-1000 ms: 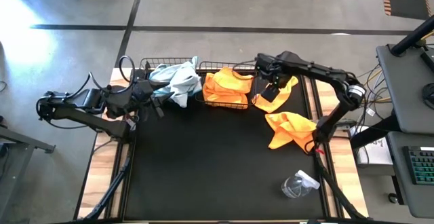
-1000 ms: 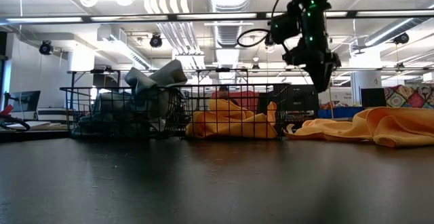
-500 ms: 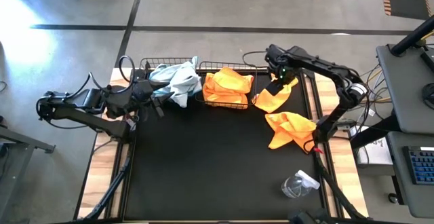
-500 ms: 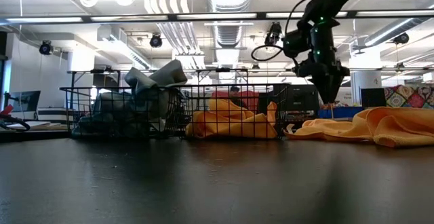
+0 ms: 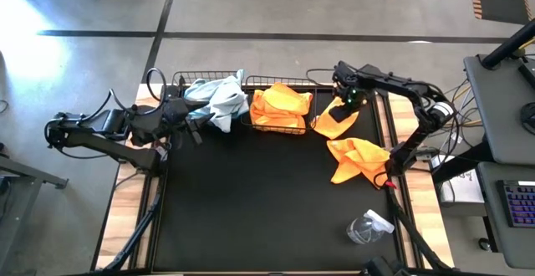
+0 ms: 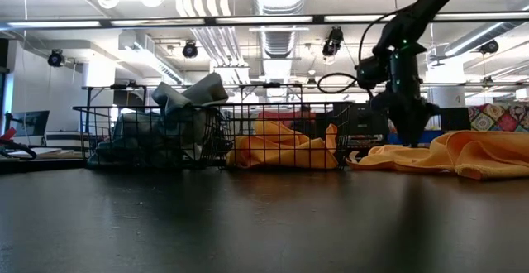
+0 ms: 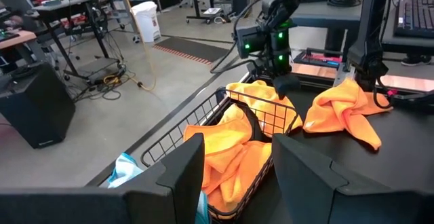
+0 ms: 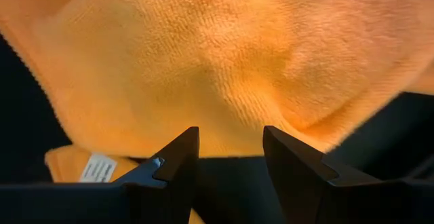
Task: Sort microfiber towel by color & place in baskets
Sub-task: Put the yellow towel into the right black wire basket
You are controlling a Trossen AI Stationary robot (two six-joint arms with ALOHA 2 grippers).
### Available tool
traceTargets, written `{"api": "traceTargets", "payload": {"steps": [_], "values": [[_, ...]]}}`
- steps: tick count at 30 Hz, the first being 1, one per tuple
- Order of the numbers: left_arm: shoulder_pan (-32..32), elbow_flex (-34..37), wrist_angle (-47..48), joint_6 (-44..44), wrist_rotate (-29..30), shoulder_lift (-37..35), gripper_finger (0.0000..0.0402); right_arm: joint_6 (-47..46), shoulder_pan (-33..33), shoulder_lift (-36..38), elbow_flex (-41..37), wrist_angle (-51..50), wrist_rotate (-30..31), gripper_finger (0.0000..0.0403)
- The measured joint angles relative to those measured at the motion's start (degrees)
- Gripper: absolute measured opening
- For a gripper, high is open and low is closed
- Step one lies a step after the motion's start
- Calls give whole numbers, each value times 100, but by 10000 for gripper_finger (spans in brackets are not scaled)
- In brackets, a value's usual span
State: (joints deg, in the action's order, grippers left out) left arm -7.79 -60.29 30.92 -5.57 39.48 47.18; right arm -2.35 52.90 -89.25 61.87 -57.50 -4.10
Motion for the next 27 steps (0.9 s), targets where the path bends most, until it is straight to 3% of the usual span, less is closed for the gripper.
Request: {"api": "traceTargets", "payload": {"steps": [16,27], "values": [[0,0,-1,-239,1,0,158,-66,0,2,-847,874,2,160],[0,0,-3,-273,2,227,158,-230,0,3,-1027,1260,0,159]]}}
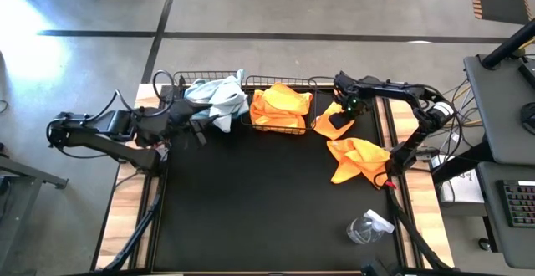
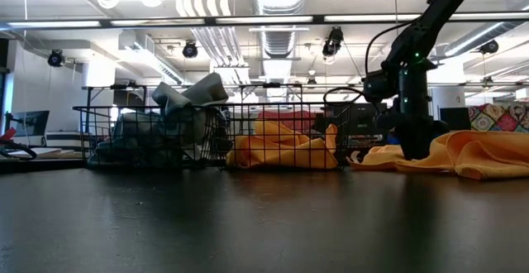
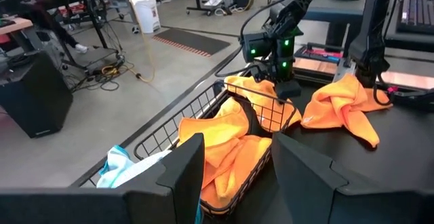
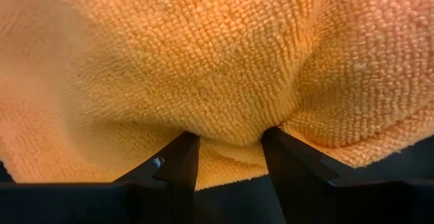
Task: Sort microfiber towel by color & place in baskets
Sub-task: Put the yellow towel into the right black wire basket
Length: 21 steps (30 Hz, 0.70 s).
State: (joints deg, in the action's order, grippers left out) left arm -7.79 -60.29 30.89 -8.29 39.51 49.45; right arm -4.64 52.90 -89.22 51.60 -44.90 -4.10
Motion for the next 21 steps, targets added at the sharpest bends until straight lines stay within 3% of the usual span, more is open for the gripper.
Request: {"api": "traceTargets", "payload": {"steps": [6,21], "values": [[0,0,-2,0,0,173,158,-39,0,8,-79,75,-48,138],[0,0,-92,44,52,162,158,-89,-2,10,-110,78,-107,26]]}}
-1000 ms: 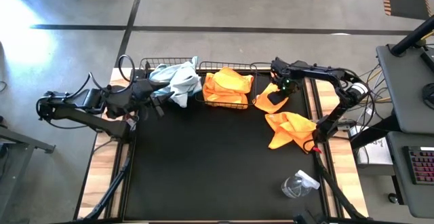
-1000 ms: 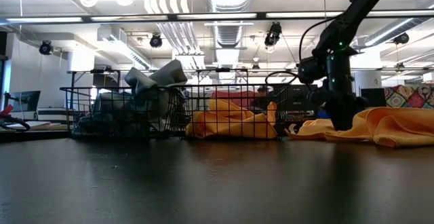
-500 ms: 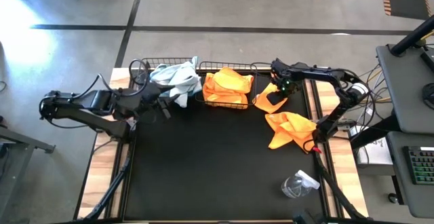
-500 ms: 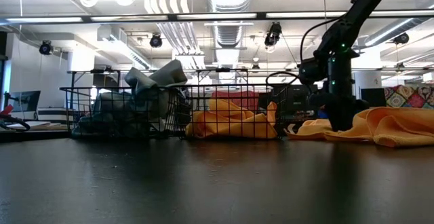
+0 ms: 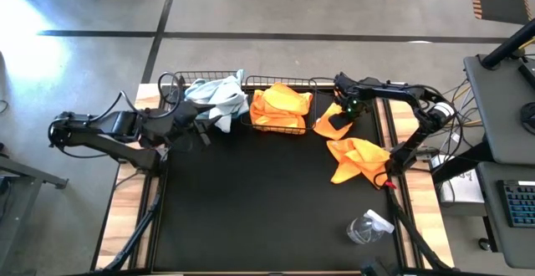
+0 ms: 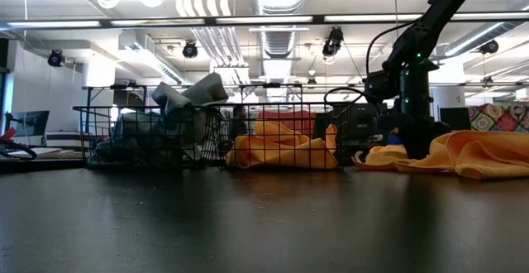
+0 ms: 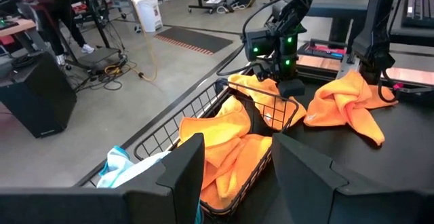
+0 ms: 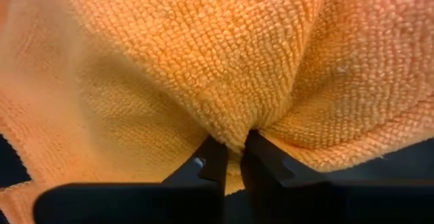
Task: Sort microfiber towel by color & place in baskets
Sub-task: Put the yellow towel into the right black wire basket
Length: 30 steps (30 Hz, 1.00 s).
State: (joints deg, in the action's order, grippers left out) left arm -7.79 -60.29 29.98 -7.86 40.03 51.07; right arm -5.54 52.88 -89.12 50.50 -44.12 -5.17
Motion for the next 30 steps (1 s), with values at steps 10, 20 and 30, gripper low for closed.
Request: {"api": "traceTargets", "payload": {"steps": [10,20,30], "values": [[0,0,4,4,2,-4,158,-156,1,25,-14,-8,-388,10],[0,0,4,7,4,-4,158,-507,-17,820,-20,-24,-732,9],[2,0,-15,131,9,-26,158,-1014,-13,2157,-9,-11,-734,9]]}}
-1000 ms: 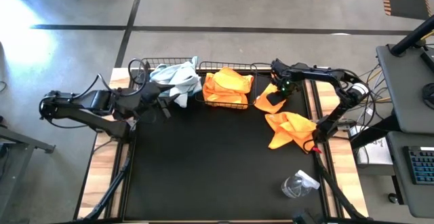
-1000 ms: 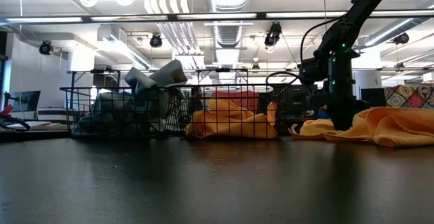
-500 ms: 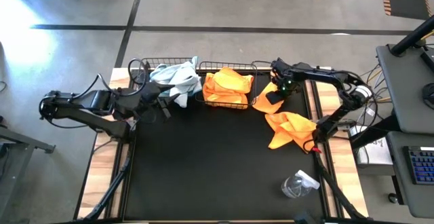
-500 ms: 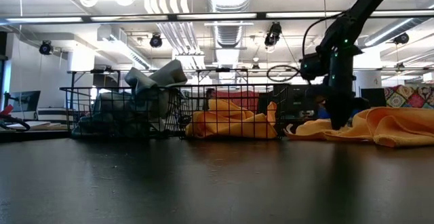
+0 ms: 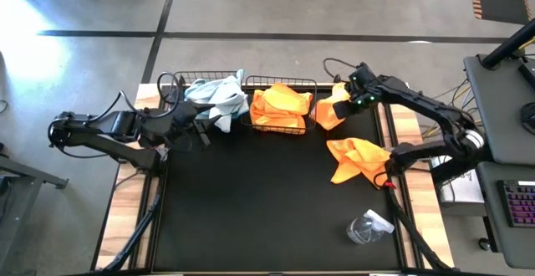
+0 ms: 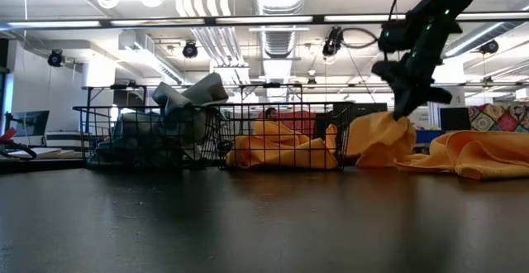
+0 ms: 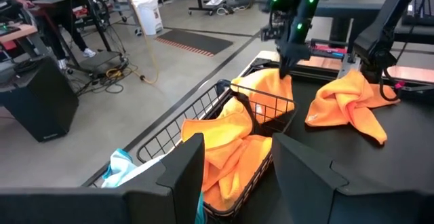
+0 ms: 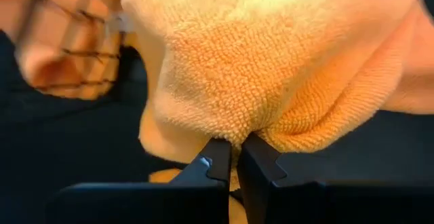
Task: Sort microfiber towel by color & place in baskets
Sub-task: Put the yellow towel into the right black wire basket
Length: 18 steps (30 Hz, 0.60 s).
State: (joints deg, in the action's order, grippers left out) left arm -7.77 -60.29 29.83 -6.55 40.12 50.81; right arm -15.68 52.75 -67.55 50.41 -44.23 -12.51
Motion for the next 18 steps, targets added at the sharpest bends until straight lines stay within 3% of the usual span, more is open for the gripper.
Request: {"api": "traceTargets", "payload": {"steps": [9,18], "values": [[0,0,-73,152,4,-52,158,-394,0,800,435,-1,2,9],[0,0,-127,154,7,-101,158,-295,0,833,1663,14,47,9]]}}
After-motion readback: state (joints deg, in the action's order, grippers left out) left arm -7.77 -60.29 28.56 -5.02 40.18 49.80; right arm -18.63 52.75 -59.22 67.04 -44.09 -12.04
